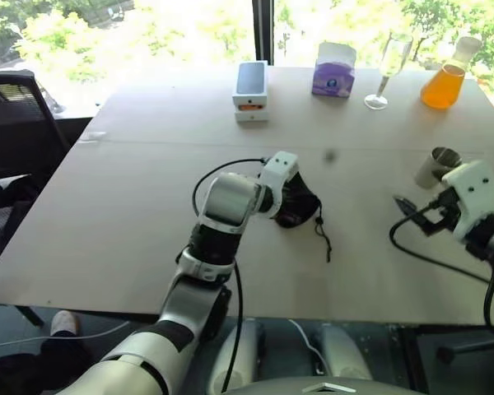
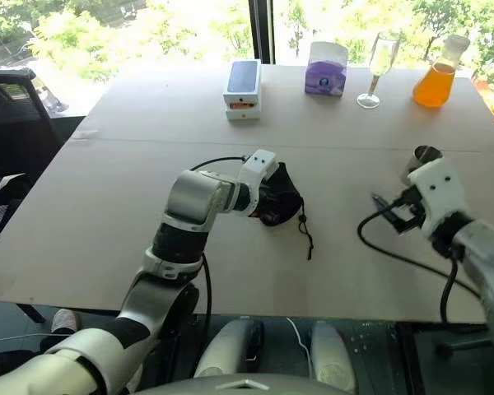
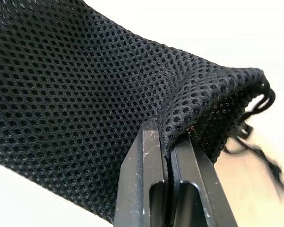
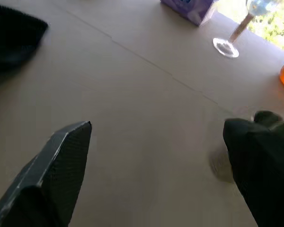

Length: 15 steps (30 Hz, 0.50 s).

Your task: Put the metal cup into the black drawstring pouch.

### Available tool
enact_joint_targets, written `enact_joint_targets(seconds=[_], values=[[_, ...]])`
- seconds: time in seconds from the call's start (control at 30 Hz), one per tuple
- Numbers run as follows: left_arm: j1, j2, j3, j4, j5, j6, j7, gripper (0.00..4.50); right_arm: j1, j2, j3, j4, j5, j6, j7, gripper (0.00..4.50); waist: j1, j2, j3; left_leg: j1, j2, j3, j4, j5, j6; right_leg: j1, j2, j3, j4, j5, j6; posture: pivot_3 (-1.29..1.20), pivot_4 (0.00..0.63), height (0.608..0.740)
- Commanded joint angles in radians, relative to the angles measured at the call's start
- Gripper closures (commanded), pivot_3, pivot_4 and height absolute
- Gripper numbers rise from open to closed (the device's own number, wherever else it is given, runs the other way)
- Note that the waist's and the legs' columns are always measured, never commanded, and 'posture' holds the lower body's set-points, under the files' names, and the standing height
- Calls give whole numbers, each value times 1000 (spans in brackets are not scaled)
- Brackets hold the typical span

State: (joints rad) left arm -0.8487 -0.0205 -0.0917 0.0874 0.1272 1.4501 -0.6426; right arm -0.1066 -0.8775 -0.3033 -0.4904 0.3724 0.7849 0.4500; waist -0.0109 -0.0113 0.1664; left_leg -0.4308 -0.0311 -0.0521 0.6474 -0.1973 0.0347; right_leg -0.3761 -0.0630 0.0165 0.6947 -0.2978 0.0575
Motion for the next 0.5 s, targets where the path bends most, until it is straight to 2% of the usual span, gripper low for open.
enact_joint_targets(seconds=[0.03,0.1,0.2,0.33,0.5], values=[[-22,-46,32,24,-33,-52,101,4488,-145,-94,-25,108,12,72,50,0,-1,0,0,0,0,1,0,0,0,0,0,1,0,0,0,0,150,740],[-27,-55,30,33,-60,-68,124,4488,-220,-134,30,189,-5,89,84,0,1,0,0,0,0,0,0,0,0,0,0,0,0,0,0,0,150,740],[-42,-62,23,62,-90,-105,155,4488,-375,-193,204,396,-83,48,195,0,-1,0,0,-1,1,1,-2,0,0,-1,0,0,-1,0,0,0,150,740],[-45,-59,18,63,-122,-118,189,4488,-531,-212,365,573,-153,-12,345,0,-2,0,0,-1,0,3,-1,0,0,-1,-1,2,-1,0,0,0,150,740],[-26,-53,33,31,-152,-95,236,4488,-686,-189,499,776,-259,-91,461,0,-1,1,1,-1,0,3,-2,0,0,-2,-1,2,-2,0,0,0,150,740]])
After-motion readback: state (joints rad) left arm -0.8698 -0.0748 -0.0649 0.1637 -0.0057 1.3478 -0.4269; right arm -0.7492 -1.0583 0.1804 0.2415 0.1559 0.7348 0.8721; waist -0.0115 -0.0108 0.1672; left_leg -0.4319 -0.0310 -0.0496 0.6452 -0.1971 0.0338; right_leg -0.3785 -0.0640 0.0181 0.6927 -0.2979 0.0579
